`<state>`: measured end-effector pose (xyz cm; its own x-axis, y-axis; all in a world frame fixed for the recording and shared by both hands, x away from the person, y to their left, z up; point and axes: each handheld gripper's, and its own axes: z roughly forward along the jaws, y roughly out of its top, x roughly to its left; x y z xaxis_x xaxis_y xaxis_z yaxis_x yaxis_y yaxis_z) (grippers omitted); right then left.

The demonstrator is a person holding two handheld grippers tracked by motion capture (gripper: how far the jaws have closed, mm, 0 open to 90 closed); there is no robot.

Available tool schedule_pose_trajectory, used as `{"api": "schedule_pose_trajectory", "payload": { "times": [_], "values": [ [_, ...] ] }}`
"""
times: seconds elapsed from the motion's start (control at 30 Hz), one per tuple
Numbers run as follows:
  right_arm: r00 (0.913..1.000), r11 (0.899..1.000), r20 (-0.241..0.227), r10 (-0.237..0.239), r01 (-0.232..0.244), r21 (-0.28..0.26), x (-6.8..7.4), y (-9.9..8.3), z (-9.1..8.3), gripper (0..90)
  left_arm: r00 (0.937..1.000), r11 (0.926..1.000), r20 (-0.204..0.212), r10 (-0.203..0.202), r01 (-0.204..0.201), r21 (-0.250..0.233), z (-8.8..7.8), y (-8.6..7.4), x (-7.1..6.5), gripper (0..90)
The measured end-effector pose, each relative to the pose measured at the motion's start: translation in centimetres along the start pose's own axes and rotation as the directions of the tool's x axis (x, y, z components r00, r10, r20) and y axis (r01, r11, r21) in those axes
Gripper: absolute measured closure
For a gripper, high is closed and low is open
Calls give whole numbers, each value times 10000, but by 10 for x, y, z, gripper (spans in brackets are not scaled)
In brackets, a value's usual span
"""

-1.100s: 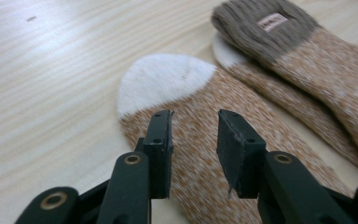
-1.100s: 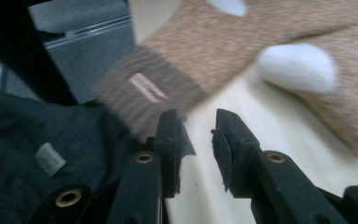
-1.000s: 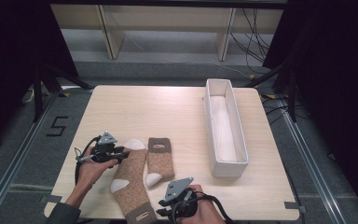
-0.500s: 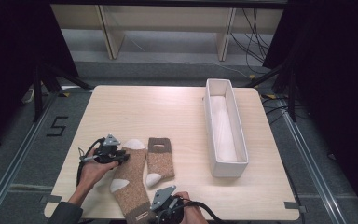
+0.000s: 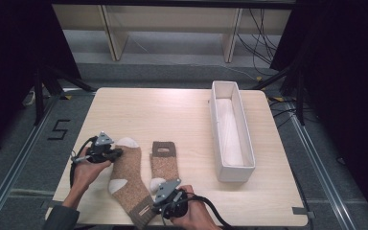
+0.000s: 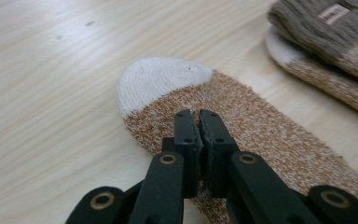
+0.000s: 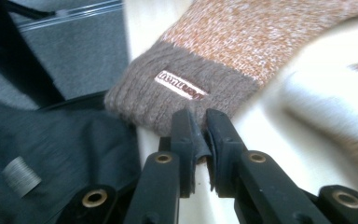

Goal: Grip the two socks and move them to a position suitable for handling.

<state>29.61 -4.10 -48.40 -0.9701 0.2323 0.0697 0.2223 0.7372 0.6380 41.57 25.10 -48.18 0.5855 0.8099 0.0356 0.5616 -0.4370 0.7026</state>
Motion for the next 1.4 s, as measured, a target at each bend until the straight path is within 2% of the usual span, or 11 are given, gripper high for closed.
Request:
{"api": "schedule_pose_trajectory", "payload": {
  "times": [0.33,0.47,0.57,0.8,0.87,1.03,1.17,1.23,1.27,1.37,1.4],
  "values": [
    [9990,9984,6,440,-440,354,-19,8,18,794,9983,9984,-140,-571,571,42,11,-6,14,797],
    [9965,9965,-39,838,-839,-75,-23,9,9,699,9920,9884,-99,-1256,1243,-874,3,-1,11,622],
    [9949,9951,492,881,-856,-502,-30,11,-8,687,9897,9819,256,-1410,1431,-1241,-4,1,6,604],
    [9780,9811,1303,1631,-1468,-1261,-53,12,-40,629,9812,9836,1465,-1252,1421,-1108,-9,2,-30,440],
    [9670,9806,1848,1754,-1549,-1202,-61,13,-43,610,9795,9844,1579,-1254,1426,-1029,-11,2,-41,374],
    [9282,9546,2365,2872,-2568,-1511,-85,13,-42,571,9749,9814,1894,-1173,1429,-1279,-18,-2,-59,308],
    [9126,9512,2732,3043,-2756,-1389,-98,17,-38,565,9656,9777,2296,-1222,1569,-1396,-22,-12,-73,283],
    [8993,9461,2969,3212,-2914,-1411,-104,19,-34,561,9661,9791,2318,-1133,1482,-1394,-24,-18,-77,272],
    [8859,9345,2988,3550,-3269,-1411,-112,22,-27,560,9671,9794,2302,-1082,1435,-1424,-25,-20,-78,270],
    [8779,9337,3181,3578,-3315,-1354,-119,24,-21,557,9708,9793,2207,-945,1305,-1548,-28,-23,-79,268],
    [8575,9140,3164,4057,-3778,-1481,-121,26,-15,557,9699,9771,2206,-1032,1403,-1600,-28,-23,-79,266]
  ]
}}
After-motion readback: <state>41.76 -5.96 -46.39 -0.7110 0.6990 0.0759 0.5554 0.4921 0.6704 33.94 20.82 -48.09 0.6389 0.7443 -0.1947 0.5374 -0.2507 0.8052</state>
